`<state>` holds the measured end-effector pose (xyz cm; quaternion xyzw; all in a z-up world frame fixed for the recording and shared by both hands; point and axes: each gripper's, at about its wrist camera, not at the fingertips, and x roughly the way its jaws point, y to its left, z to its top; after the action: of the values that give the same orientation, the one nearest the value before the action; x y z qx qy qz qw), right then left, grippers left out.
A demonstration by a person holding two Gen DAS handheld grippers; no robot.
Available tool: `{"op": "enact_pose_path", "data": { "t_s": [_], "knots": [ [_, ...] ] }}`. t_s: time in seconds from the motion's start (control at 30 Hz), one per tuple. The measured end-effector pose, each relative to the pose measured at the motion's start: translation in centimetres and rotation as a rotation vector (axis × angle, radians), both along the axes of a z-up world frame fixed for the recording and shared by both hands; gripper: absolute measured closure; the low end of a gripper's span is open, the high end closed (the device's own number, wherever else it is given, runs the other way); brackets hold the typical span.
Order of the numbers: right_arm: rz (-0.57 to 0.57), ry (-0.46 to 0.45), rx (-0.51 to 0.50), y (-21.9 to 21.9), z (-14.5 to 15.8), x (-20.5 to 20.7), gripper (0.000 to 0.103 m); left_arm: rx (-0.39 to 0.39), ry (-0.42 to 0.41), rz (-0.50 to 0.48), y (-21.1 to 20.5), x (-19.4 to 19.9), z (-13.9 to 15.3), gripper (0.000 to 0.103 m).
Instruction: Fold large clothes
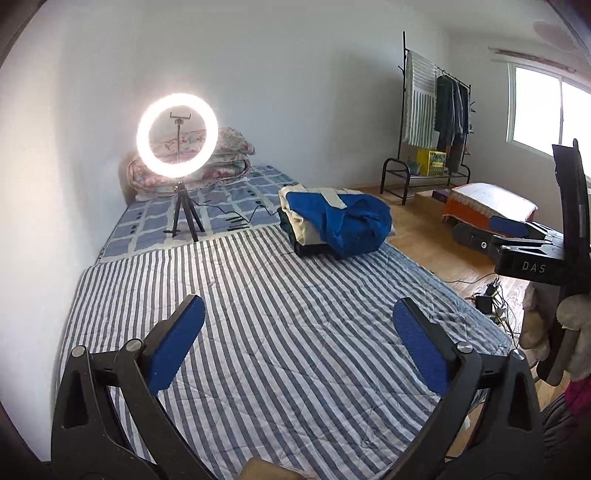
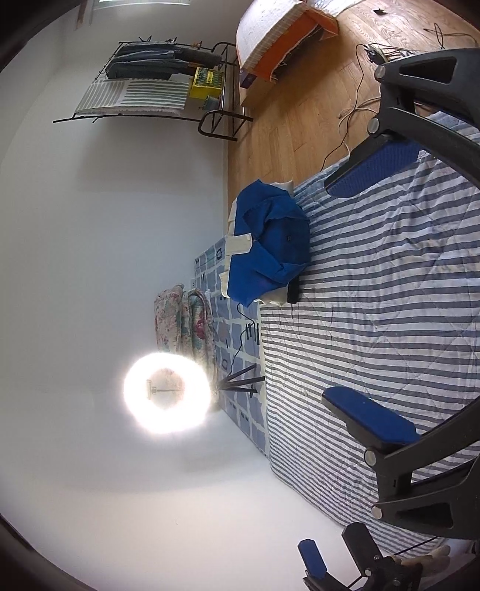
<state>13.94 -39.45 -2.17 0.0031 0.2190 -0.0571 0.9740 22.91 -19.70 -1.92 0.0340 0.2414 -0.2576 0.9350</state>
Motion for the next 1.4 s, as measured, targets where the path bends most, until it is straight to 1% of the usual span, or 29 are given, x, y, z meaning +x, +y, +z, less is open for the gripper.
{"op": "enact_pose_path", "data": {
  "t_s": [0.13,0.27,0.4,0.6,0.8,0.97,1.4],
  "knots": [
    [-0.013,0.013,-0.015,-0.1,-0.9,0.0,0.0,0.036,0.002,0.0,-0.4,-0.5,-0.8,0.0],
    [-0.022,0.024,-0.013,-0.2,-1.6,0.1,0.0,0.053,0.018,-0.014,-0.9,-0.8,-1.4,0.0],
    [-0.031,0.039,-0.033,-0.1,-2.1,0.3,0.0,0.078,0.007,0.009,-1.4,-1.2,-1.7,0.0],
    [-0.027,0.053,-0.044,0.1,-2.5,0.4,0.0,0.047,-0.001,0.028,-0.9,-1.4,-1.5,0.0],
    [-0.014,0.053,-0.046,0.4,-2.6,0.4,0.0,0.056,0.007,0.042,-0.8,-1.5,-1.5,0.0],
    [-0.01,0.046,-0.05,0.6,-2.6,0.2,0.0,0.053,-0.006,0.061,-0.6,-1.8,-1.4,0.0],
    [-0.004,0.051,-0.051,0.8,-2.7,0.3,0.0,0.057,-0.007,0.062,-0.7,-1.9,-1.4,0.0]
  ]
}}
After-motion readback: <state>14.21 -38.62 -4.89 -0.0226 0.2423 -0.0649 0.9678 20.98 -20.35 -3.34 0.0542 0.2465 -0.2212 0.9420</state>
